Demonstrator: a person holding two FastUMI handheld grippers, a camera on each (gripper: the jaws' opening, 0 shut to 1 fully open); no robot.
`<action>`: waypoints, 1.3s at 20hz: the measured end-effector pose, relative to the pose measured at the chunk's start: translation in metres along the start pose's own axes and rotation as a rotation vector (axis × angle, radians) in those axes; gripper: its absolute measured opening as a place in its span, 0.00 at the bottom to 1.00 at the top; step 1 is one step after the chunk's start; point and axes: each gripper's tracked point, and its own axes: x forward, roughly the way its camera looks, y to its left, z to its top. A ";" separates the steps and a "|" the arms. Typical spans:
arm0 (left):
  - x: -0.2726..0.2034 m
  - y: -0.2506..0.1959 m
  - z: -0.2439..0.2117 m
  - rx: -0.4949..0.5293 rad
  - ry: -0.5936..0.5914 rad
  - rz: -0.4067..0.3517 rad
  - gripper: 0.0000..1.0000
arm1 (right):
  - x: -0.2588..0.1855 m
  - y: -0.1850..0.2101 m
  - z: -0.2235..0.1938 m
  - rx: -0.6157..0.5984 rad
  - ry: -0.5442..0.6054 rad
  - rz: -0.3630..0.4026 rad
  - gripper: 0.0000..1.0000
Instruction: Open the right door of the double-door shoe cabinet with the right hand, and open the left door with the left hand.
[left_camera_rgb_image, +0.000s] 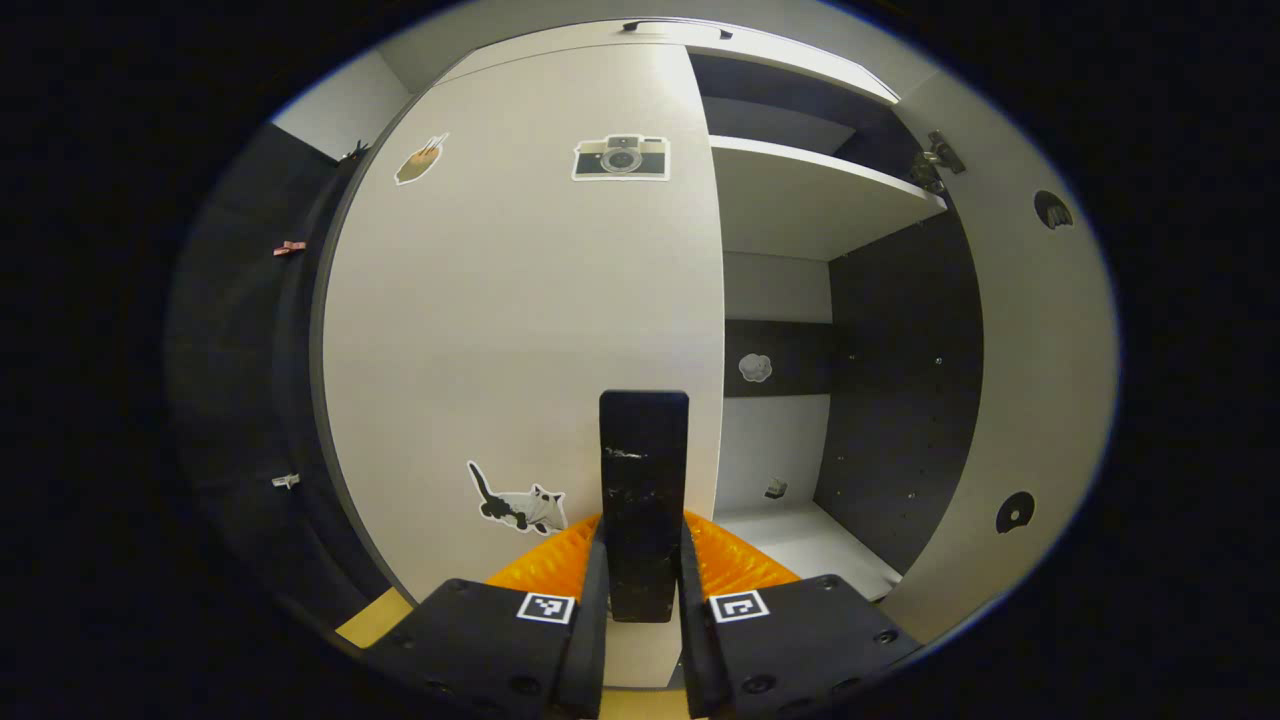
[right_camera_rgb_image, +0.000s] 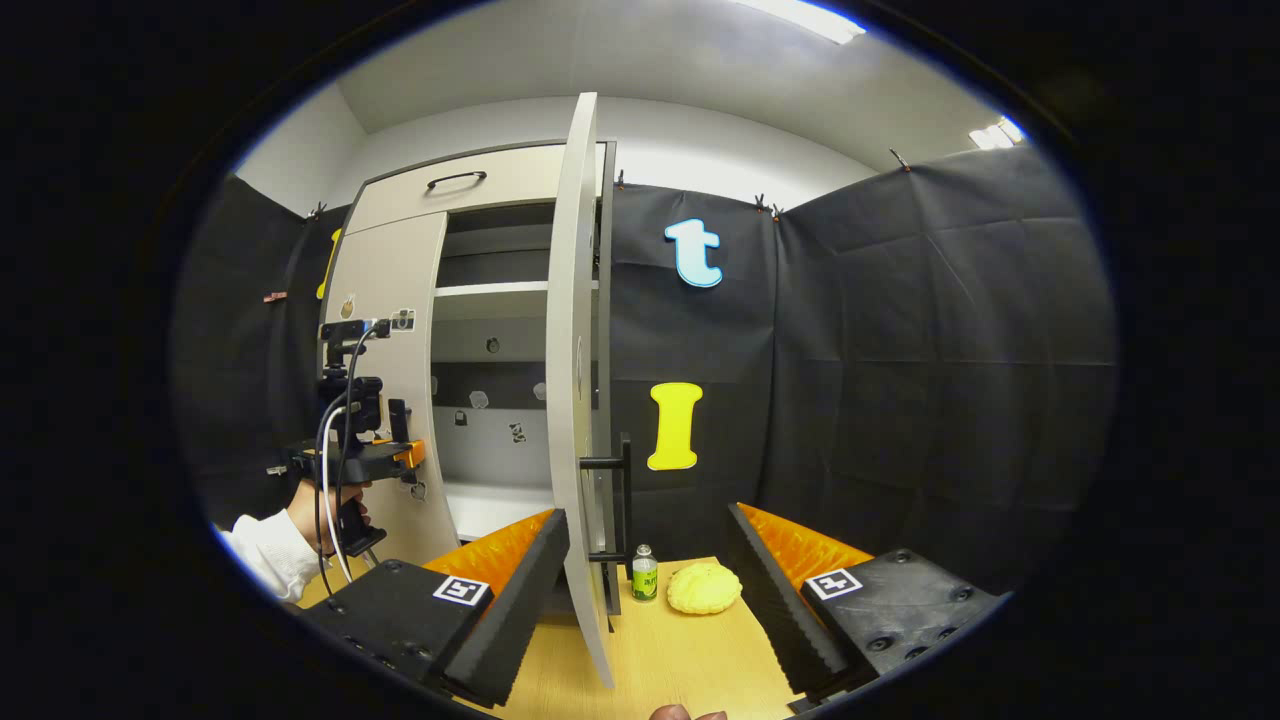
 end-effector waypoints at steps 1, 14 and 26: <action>-0.001 0.000 0.000 0.021 0.001 -0.016 0.34 | 0.000 0.000 0.001 -0.004 -0.001 0.001 0.99; -0.015 0.013 -0.009 -0.040 0.014 -0.132 0.19 | -0.010 0.018 0.005 0.019 -0.014 0.050 0.99; -0.032 0.035 -0.010 -0.042 0.030 -0.129 0.19 | -0.038 0.068 0.009 0.016 -0.034 0.080 0.99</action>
